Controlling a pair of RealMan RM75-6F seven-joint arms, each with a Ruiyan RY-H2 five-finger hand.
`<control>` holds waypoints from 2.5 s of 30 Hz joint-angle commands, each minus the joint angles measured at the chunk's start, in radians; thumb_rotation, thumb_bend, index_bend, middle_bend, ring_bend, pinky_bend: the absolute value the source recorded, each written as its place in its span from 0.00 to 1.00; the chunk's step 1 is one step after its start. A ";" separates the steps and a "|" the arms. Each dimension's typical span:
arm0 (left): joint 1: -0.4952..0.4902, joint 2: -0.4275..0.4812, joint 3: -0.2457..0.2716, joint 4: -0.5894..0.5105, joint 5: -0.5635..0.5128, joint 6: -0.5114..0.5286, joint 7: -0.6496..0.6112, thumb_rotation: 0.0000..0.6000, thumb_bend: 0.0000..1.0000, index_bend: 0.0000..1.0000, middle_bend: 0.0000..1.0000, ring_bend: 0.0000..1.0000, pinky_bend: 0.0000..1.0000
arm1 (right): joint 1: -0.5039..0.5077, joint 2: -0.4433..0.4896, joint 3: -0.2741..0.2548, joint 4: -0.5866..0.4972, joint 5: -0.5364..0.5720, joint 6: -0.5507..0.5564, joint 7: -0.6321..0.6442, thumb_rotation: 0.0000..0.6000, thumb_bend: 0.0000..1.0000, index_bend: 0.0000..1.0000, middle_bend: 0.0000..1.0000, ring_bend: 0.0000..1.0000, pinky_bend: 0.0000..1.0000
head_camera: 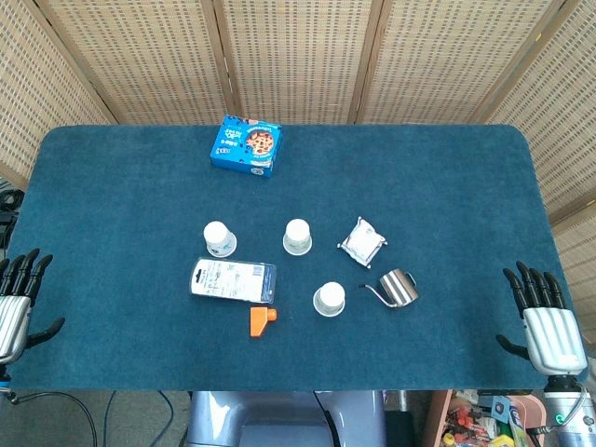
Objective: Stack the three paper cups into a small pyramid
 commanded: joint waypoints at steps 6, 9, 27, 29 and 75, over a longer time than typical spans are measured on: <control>0.001 0.002 0.001 -0.001 0.003 0.002 -0.003 1.00 0.22 0.00 0.00 0.00 0.00 | -0.001 0.001 -0.002 -0.003 -0.004 0.002 0.000 1.00 0.07 0.00 0.00 0.00 0.00; 0.000 0.002 0.001 -0.001 0.005 0.002 -0.003 1.00 0.22 0.00 0.00 0.00 0.00 | 0.000 0.000 -0.002 -0.004 -0.005 0.001 -0.003 1.00 0.07 0.00 0.00 0.00 0.00; -0.005 -0.002 0.004 -0.004 0.008 -0.009 0.005 1.00 0.22 0.00 0.00 0.00 0.00 | 0.001 0.003 -0.003 -0.007 0.001 -0.005 -0.005 1.00 0.07 0.00 0.00 0.00 0.00; -0.006 -0.002 0.004 -0.005 0.007 -0.010 0.005 1.00 0.22 0.00 0.00 0.00 0.00 | 0.001 0.001 -0.004 -0.006 0.001 -0.007 -0.006 1.00 0.07 0.00 0.00 0.00 0.00; -0.675 -0.122 -0.210 -0.042 -0.654 -0.609 0.483 1.00 0.23 0.21 0.00 0.00 0.00 | 0.009 0.020 0.006 0.016 0.028 -0.037 0.110 1.00 0.07 0.00 0.00 0.00 0.00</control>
